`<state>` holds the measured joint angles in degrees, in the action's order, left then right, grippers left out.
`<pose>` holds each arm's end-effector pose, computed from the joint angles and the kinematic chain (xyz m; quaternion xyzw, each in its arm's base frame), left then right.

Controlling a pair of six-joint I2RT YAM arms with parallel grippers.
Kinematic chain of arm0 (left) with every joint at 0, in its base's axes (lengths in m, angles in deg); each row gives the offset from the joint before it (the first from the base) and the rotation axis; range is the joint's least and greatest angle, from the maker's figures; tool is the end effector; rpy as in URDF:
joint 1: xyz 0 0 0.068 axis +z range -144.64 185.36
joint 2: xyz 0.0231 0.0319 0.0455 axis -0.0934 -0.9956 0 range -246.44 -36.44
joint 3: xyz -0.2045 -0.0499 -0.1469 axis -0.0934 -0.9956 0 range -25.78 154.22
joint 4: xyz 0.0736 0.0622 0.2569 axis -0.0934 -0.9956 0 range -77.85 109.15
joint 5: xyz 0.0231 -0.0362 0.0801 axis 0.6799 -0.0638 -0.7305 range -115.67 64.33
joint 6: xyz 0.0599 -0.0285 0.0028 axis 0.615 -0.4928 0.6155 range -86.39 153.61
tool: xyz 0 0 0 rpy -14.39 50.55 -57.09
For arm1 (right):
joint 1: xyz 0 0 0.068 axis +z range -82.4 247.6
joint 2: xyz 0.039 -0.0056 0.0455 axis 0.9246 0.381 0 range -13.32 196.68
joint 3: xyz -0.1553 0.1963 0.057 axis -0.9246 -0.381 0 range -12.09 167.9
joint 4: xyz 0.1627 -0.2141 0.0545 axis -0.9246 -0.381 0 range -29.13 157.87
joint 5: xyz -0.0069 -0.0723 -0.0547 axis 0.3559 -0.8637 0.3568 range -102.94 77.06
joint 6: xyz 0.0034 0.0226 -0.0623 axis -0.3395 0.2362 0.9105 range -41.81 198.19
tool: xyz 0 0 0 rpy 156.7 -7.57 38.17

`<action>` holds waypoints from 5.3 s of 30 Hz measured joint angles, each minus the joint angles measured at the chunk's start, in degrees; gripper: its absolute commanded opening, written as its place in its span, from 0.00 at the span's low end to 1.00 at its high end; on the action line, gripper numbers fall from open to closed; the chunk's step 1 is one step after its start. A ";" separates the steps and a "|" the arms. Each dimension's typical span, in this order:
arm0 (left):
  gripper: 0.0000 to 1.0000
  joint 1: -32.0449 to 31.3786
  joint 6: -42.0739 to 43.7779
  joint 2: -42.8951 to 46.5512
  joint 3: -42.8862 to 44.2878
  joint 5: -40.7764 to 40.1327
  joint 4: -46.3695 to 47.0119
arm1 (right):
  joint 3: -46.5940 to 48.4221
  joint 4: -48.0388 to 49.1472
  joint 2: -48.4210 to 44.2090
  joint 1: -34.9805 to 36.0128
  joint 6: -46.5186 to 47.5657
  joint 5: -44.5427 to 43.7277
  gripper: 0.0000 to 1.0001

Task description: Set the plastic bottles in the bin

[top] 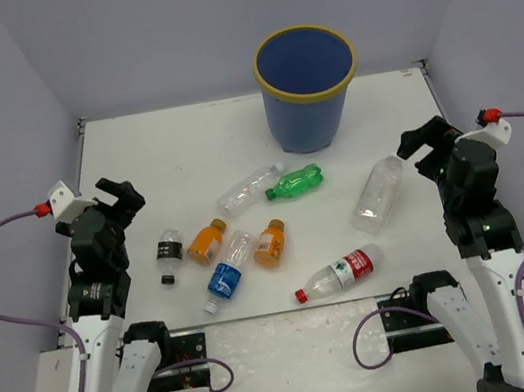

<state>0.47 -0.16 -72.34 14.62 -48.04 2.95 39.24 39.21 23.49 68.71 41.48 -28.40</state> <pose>0.1940 0.0036 0.3138 -0.3083 0.7062 -0.0631 0.6342 0.1785 -0.0105 0.3542 0.3176 0.7189 0.0970 0.6106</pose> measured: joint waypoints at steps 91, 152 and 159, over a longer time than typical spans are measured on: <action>1.00 0.00 -7.20 -21.28 -12.32 10.47 -5.59 | 37.90 22.92 40.45 12.39 19.90 17.17 0.99; 0.05 -24.15 -10.59 -11.08 -6.37 36.10 28.41 | -5.58 35.79 23.60 31.43 12.83 58.18 0.99; 0.05 -31.83 -11.18 -16.96 -4.95 31.27 34.44 | -4.05 46.04 33.06 38.01 9.46 57.51 0.95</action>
<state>-31.36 -11.33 -89.30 9.68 -16.78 37.39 35.19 85.24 56.55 106.72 50.94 29.11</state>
